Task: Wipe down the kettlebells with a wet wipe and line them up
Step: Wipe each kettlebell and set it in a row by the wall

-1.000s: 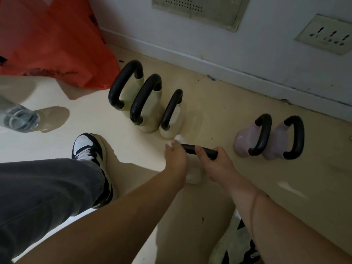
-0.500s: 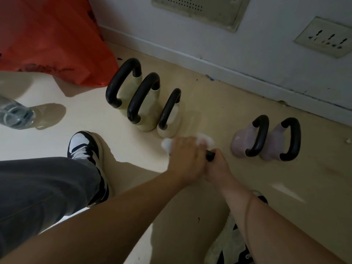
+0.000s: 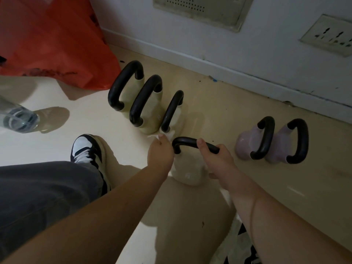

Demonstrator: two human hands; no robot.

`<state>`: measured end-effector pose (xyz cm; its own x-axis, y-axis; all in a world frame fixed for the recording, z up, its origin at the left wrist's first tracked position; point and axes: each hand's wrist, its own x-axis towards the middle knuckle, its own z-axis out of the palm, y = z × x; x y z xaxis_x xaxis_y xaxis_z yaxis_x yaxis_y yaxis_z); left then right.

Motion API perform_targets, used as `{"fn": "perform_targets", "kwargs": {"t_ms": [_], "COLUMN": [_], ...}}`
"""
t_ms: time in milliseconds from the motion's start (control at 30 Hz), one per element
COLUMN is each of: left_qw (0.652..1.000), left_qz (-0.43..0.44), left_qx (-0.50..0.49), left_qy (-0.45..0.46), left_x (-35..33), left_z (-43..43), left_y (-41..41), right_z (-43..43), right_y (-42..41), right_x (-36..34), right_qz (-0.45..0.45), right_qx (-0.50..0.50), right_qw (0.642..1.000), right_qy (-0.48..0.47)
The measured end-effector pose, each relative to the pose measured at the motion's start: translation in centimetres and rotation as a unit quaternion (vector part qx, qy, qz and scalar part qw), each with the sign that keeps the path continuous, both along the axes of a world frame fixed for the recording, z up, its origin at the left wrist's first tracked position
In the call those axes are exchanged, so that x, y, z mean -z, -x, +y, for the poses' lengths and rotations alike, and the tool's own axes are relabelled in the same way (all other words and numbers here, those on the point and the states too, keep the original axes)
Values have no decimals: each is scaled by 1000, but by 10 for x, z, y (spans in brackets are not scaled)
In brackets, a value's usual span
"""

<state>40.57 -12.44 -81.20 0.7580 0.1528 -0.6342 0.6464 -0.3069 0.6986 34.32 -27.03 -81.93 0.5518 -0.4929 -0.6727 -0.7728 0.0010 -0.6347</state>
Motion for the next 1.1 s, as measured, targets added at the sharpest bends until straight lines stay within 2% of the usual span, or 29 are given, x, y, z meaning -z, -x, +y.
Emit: {"fn": "perform_targets", "kwargs": {"t_ms": [100, 167, 233, 300, 333, 367, 433, 533, 567, 633, 700, 800, 833, 933, 1000, 1067, 1100], "left_qw": [995, 994, 993, 962, 945, 930, 919, 974, 981, 985, 980, 936, 927, 943, 908, 870, 881], "left_qz": [72, 57, -26, -131, -175, -220, -251, -97, -58, -38, -43, -150, -194, -237, -314, -354, -342], "left_qx": [6, 16, 98, 236, 274, 295, 304, 203, 176, 156, 179, 314, 322, 228, 265, 329, 317], "left_qy": [71, 89, 58, 29, 26, 16, -17, 32, 53, 71, 80, 54, 20, -53, -88, -93, -82], "left_x": [-6, -3, -3, -3, -2, 0, 17, 30, 27, 12, -8, -20, -17, -19, -22, -23, -28], "left_z": [-30, -48, -58, -63, -60, -53, -36, -19, -22, -44, -67, -73, -70, -50, -41, -40, -41], "left_y": [13, 15, 19, 34, 40, 42, 36, 24, 24, 34, 45, 49, 41, 11, 1, 10, 13], "right_z": [0, 0, -2, -4, -3, -3, -2, -4, -6, -10, -16, -17, -15, -9, -8, -9, -11], "right_y": [-5, -3, -2, -2, -2, -2, -2, 0, 1, 2, 2, 3, 5, 7, 6, 5, 5], "right_x": [2, 0, 3, 7, 7, 8, 5, 4, 6, 4, 4, 2, 5, 8, 9, 7, 7], "right_qz": [-2, 0, 4, -3, -9, -3, 16, 14, 17, 27, 6, -49, -51, -11, -14, -28, -37], "right_qx": [21, 31, 61, 102, 115, 109, 79, 56, 49, 40, 61, 93, 97, 94, 85, 64, 54], "right_qw": [1000, 999, 997, 990, 986, 987, 993, 996, 997, 994, 988, 972, 972, 985, 988, 991, 992], "right_qy": [-6, -19, -49, -99, -121, -122, -86, -60, -63, -94, -144, -209, -206, -141, -125, -118, -109]}}
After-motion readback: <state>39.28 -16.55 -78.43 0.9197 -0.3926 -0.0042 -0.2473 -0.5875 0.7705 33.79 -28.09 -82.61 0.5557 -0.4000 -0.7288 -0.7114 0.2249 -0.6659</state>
